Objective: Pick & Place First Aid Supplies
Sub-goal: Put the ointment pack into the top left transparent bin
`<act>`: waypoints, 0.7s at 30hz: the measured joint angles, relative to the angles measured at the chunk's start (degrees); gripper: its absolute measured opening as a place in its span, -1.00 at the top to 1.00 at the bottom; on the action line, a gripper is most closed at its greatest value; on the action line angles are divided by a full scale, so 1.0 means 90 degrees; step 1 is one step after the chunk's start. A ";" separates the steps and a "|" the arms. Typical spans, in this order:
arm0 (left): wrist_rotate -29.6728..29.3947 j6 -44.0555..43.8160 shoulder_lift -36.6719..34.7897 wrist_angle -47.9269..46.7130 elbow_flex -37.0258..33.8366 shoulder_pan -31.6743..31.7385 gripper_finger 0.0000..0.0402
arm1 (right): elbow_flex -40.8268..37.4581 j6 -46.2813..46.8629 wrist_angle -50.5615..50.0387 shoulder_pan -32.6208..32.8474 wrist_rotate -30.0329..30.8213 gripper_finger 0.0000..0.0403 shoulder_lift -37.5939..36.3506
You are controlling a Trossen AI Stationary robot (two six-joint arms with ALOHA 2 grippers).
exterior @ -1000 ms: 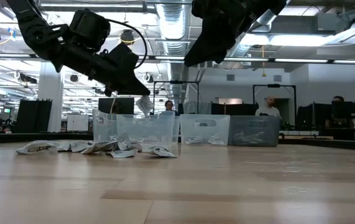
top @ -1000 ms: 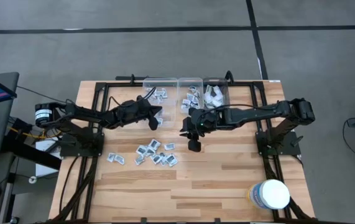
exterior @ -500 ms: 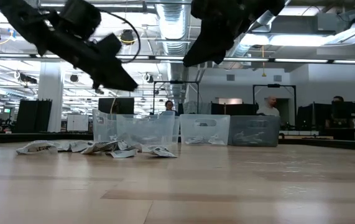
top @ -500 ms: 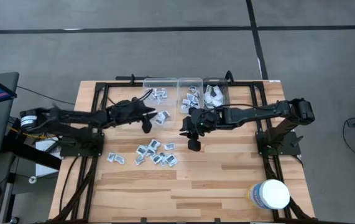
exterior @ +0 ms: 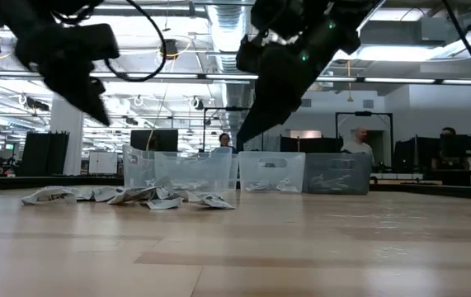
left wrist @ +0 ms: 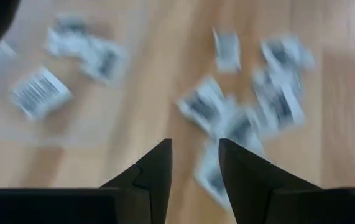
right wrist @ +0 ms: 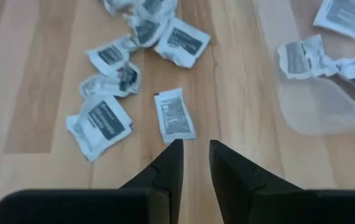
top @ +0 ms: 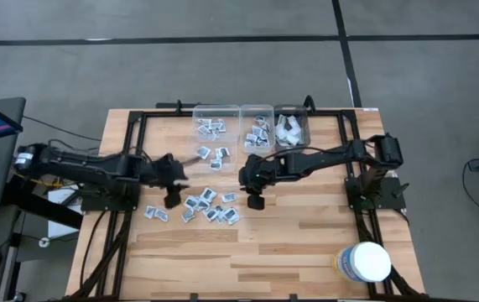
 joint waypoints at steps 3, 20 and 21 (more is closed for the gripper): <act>0.0042 -0.0358 0.0272 -0.0803 0.0251 -0.0630 0.35 | 0.0000 -0.0122 0.0034 -0.0035 -0.0001 0.64 0.0082; 0.1543 -0.2627 0.2091 -0.2261 0.0393 -0.2954 0.35 | 0.0003 -0.0397 -0.0034 -0.0028 0.0042 0.64 0.0083; 0.1442 -0.2627 0.2154 -0.2213 0.0393 -0.2980 0.35 | 0.0003 -0.0397 -0.0034 -0.0028 0.0042 0.64 0.0083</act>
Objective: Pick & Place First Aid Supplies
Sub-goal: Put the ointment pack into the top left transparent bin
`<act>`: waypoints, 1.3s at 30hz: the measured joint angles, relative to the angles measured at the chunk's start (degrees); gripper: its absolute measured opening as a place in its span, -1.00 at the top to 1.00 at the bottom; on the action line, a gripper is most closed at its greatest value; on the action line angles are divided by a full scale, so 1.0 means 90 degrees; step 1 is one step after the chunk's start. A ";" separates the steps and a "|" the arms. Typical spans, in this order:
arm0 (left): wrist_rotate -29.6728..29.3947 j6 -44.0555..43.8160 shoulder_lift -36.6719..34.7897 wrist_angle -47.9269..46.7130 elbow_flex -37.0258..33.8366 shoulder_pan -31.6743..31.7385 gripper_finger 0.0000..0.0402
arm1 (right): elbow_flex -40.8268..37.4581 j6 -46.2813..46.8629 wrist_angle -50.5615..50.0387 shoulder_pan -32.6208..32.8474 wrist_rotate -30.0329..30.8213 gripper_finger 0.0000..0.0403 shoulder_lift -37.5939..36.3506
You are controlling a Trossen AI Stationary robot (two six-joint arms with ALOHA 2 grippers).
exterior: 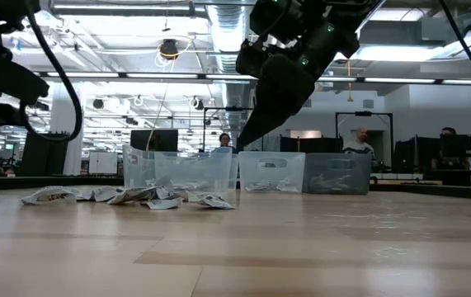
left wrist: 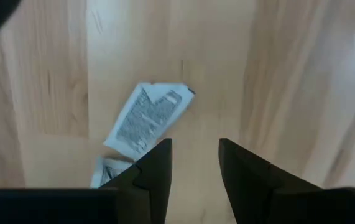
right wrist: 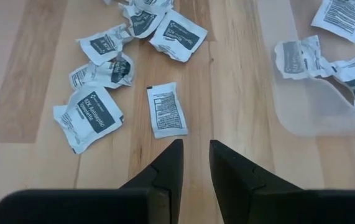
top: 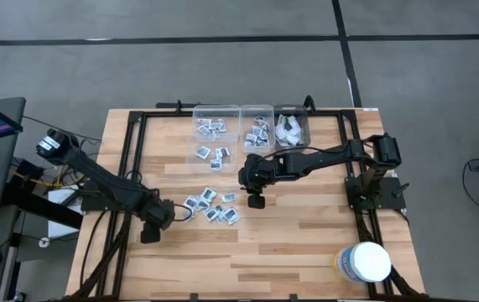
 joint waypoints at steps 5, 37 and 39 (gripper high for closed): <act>-0.0511 0.0007 0.0232 0.0380 0.0002 -0.0025 0.35 | 0.0000 0.0000 0.0000 0.0008 0.0000 0.64 0.0000; -0.0764 -0.0002 0.0592 0.1444 -0.0359 -0.0028 0.96 | 0.0000 -0.0530 0.0377 0.0103 -0.0017 0.64 -0.0023; -0.0773 -0.0002 0.0592 0.1444 -0.0359 -0.0028 0.95 | 0.0000 -0.0823 0.0575 0.0109 -0.0019 0.64 -0.0099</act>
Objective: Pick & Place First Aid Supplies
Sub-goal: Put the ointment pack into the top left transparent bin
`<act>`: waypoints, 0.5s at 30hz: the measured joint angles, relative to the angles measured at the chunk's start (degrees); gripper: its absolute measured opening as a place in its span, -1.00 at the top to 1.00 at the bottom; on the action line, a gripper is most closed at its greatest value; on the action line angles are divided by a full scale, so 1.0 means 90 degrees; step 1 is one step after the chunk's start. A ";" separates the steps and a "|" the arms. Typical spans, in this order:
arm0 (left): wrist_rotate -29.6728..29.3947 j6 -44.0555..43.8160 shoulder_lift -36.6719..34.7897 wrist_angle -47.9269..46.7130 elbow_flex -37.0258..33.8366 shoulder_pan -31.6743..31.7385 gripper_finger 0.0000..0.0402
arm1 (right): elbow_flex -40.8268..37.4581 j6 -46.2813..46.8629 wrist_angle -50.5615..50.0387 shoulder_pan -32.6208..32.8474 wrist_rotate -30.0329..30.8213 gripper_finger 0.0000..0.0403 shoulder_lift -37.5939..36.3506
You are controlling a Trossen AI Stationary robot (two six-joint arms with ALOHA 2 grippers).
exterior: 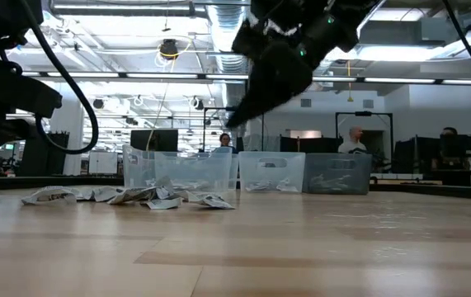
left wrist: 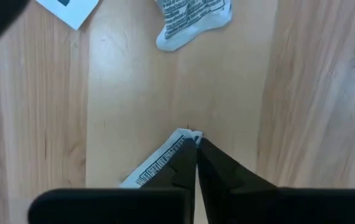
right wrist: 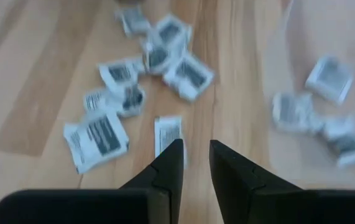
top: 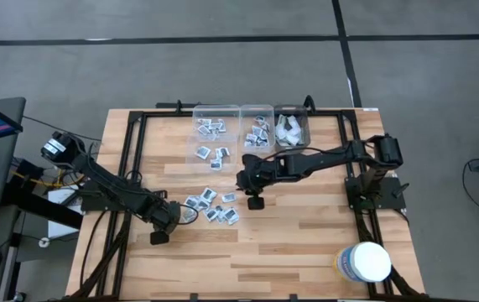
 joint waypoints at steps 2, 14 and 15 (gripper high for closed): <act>-0.0008 0.0000 0.0000 0.0000 0.0000 0.0000 0.94 | 0.0001 -0.0193 0.0183 0.0000 -0.0014 0.64 -0.0133; -0.0044 0.0000 0.0013 0.0033 0.0061 0.0002 0.97 | 0.0005 -0.0175 0.0392 -0.0180 -0.1812 0.71 -0.0509; -0.0078 0.0010 0.0018 0.0080 0.0093 0.0006 0.97 | 0.0005 -0.0175 0.0396 -0.0172 -0.1812 0.71 -0.0528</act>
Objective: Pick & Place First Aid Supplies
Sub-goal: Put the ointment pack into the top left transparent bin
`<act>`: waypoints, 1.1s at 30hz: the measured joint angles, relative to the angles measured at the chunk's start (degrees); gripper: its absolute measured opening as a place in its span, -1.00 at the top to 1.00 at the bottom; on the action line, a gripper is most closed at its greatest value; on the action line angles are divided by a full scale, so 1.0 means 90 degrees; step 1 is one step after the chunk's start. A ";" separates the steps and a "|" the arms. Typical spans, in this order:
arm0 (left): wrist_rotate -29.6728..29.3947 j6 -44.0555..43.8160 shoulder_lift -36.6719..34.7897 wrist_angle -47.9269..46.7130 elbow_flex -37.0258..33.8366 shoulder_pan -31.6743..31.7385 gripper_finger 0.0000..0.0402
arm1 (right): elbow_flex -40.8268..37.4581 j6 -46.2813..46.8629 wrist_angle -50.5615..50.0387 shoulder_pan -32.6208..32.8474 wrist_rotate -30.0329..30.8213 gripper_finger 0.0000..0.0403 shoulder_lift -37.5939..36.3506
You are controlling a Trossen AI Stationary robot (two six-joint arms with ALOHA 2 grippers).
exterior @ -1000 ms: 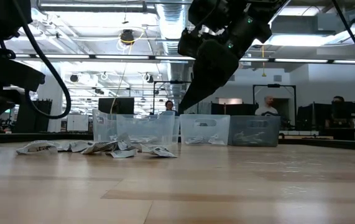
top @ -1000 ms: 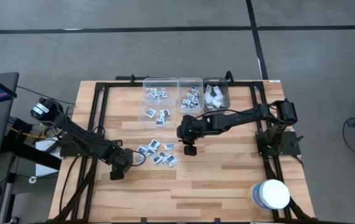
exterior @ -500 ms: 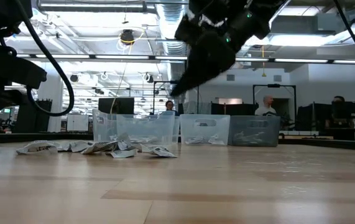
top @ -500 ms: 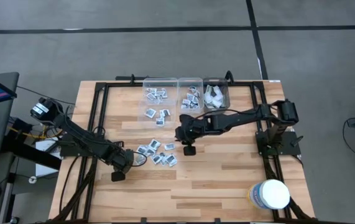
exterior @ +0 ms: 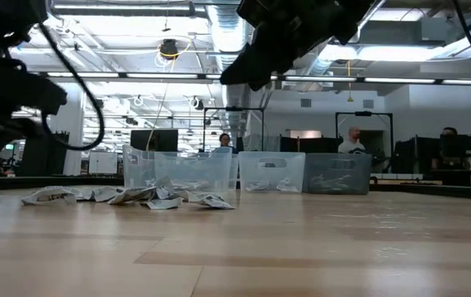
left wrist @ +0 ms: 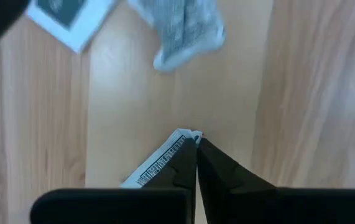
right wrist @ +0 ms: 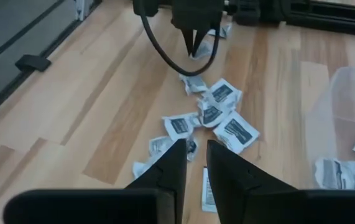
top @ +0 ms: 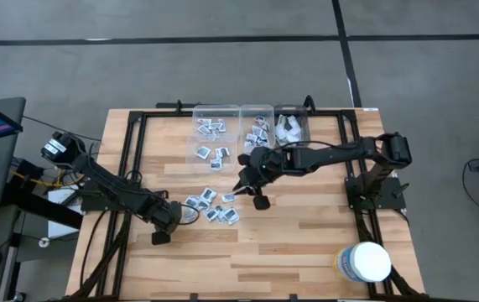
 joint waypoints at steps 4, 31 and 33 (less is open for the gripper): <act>-0.0078 0.0035 -0.0006 -0.0175 0.0141 0.0000 0.97 | 0.0009 0.0000 -0.0017 0.0036 0.0027 0.74 -0.0129; -0.2341 0.3374 -0.1145 -0.0700 0.1548 0.1374 0.94 | -0.0002 0.0022 -0.0915 -0.0052 0.0022 0.82 -0.1192; -0.2653 0.3933 -0.1237 -0.0325 0.1699 0.1534 0.93 | -0.0002 0.0031 -0.0992 -0.0052 0.0019 0.82 -0.1192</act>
